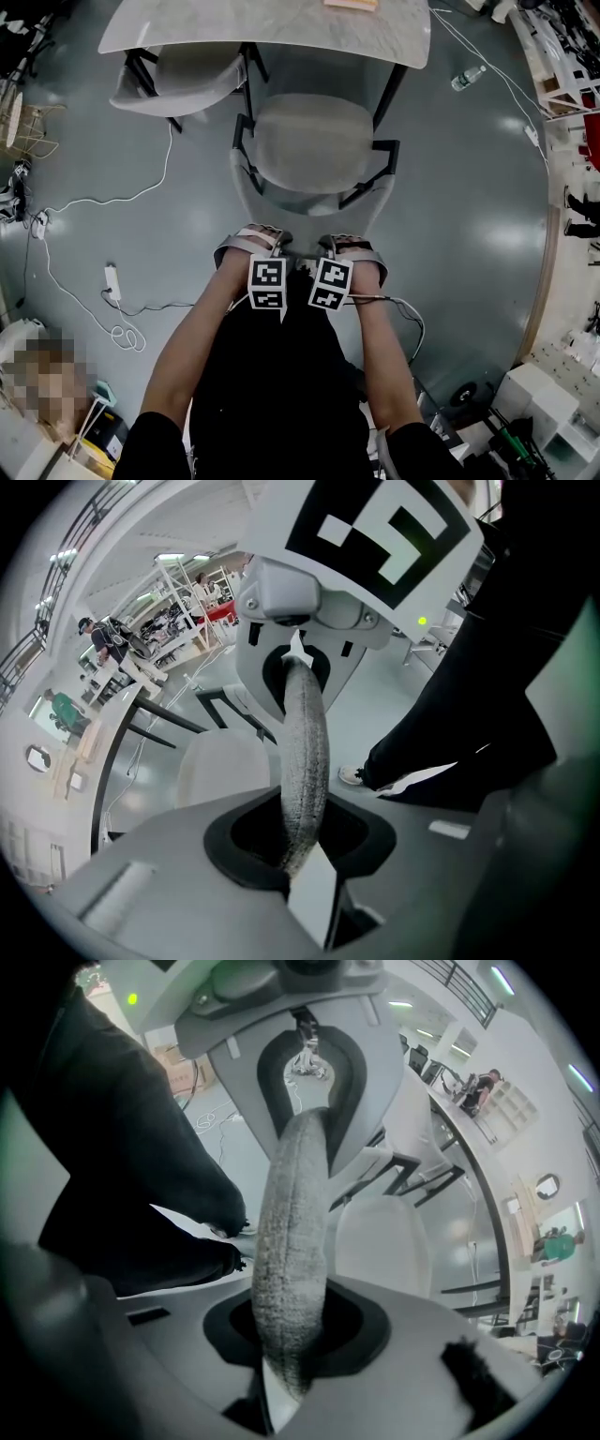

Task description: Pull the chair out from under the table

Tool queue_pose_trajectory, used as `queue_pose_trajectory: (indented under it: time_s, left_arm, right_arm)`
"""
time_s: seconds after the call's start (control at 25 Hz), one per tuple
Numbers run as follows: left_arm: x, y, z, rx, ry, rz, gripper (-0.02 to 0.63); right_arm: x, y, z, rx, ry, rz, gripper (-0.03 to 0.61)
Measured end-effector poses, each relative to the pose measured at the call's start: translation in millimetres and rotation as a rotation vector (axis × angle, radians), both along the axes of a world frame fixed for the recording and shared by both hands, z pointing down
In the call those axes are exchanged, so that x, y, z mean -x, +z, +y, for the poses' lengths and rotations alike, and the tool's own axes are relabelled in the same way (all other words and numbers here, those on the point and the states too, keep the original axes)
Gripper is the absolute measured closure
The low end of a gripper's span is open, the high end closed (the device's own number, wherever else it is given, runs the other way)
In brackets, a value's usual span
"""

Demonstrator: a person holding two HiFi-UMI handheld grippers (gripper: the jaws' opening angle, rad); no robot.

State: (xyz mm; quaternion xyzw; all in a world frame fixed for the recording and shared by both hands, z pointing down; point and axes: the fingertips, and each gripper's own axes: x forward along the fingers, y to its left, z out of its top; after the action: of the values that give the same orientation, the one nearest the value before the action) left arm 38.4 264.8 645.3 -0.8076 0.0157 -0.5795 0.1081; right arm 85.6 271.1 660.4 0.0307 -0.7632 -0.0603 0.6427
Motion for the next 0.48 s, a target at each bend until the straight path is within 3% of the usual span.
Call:
queue_pose_trajectory:
  time_s: [0.48]
  left_arm:
    - [6,-1,37,0.052,0.045,-0.003,0.533]
  right_arm:
    - [6,0,36,0.03,0.042,0.009,0.505]
